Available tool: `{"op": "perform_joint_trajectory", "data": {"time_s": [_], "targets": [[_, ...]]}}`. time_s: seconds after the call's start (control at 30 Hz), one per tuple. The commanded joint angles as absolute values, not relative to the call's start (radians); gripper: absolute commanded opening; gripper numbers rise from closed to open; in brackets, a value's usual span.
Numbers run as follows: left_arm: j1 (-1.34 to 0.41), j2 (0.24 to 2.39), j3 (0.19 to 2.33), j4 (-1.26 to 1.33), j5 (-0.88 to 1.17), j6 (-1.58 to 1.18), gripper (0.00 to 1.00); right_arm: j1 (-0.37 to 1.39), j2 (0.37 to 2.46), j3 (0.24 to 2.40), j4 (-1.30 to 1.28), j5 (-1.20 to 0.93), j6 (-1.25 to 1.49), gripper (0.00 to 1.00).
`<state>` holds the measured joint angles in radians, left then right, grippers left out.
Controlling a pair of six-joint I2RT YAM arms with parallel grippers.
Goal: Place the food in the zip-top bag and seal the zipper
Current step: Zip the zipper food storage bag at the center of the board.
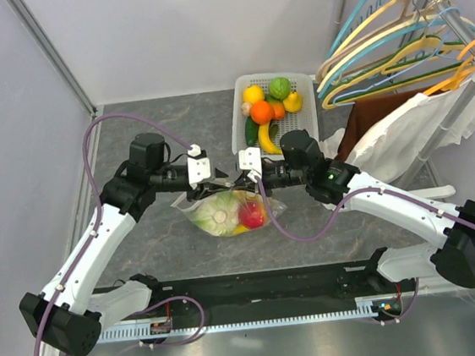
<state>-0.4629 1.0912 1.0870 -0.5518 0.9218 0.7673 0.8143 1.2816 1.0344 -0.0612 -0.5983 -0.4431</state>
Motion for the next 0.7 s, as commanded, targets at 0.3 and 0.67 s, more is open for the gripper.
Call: {"op": "perform_joint_trajectory", "data": {"time_s": [0.3,0.67], "targets": [[-0.479,1.075,1.075,-0.581,0.91,0.824,0.08,0.816,1.238,1.054,-0.02,-0.649,-0.474,0.0],[-0.433,1.103,1.035,-0.601,0.847,0.844,0.08,0.815,1.21,1.035,-0.044,-0.661,-0.515,0.0]]}}
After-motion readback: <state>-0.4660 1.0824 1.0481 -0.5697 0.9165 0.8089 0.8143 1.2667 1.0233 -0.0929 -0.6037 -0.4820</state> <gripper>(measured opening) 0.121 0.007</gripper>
